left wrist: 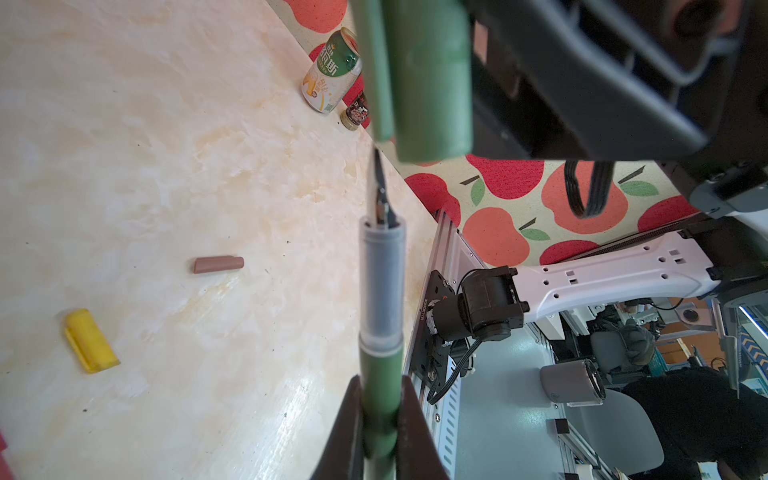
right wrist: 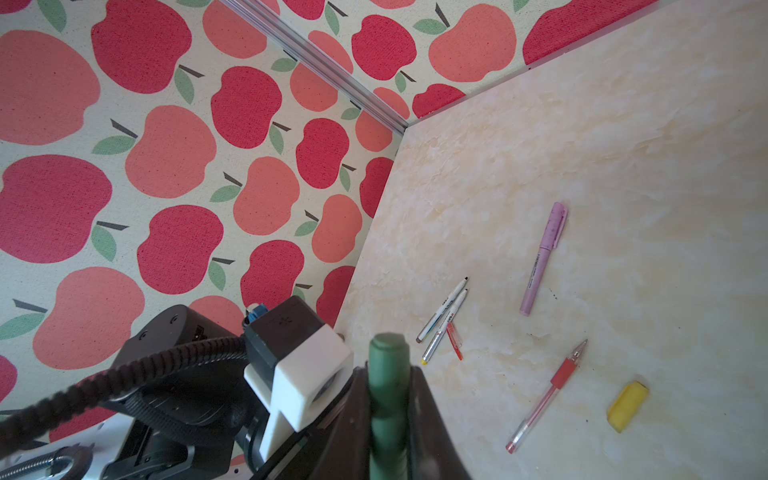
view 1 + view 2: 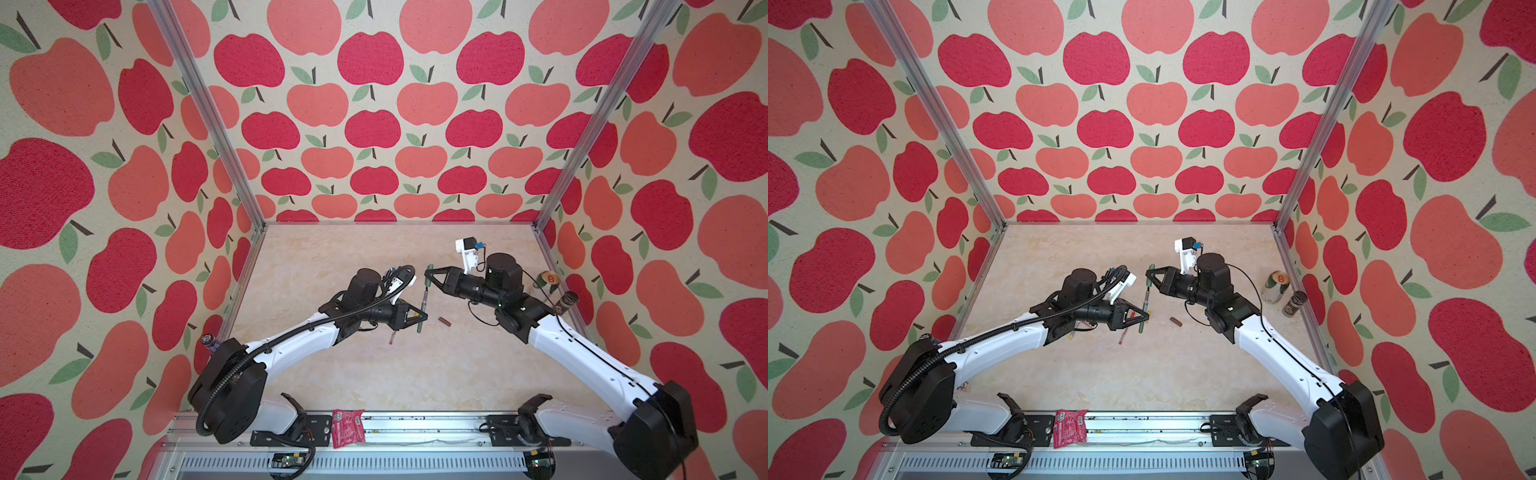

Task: Insert the pens into the pen caps
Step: 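Align the green cap above the pen nib held by the left gripper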

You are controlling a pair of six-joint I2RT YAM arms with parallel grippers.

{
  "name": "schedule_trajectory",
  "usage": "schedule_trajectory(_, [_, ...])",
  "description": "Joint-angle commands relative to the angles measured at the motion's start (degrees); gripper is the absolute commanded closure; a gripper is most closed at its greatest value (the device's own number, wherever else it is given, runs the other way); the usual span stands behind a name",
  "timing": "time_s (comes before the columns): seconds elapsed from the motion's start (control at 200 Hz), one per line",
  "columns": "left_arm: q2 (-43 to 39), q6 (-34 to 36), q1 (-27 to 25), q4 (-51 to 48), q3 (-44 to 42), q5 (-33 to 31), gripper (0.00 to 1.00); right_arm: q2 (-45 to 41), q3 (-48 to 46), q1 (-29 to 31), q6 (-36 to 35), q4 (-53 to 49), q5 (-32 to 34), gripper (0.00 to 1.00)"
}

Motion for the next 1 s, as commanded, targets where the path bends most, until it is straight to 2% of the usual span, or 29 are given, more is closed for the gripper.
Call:
schedule_trajectory(0.0, [-1.40, 0.06, 0.39, 1.14, -0.74, 0.38, 0.93, -0.21, -0.30, 0.71, -1.46, -0.57, 0.82, 0.97])
schedule_trajectory(0.996, [-2.81, -0.75, 1.59, 2.32, -1.30, -1.33, 0.94, -2.40, -4.38, 3.10, -2.19, -1.08, 2.18, 0.98])
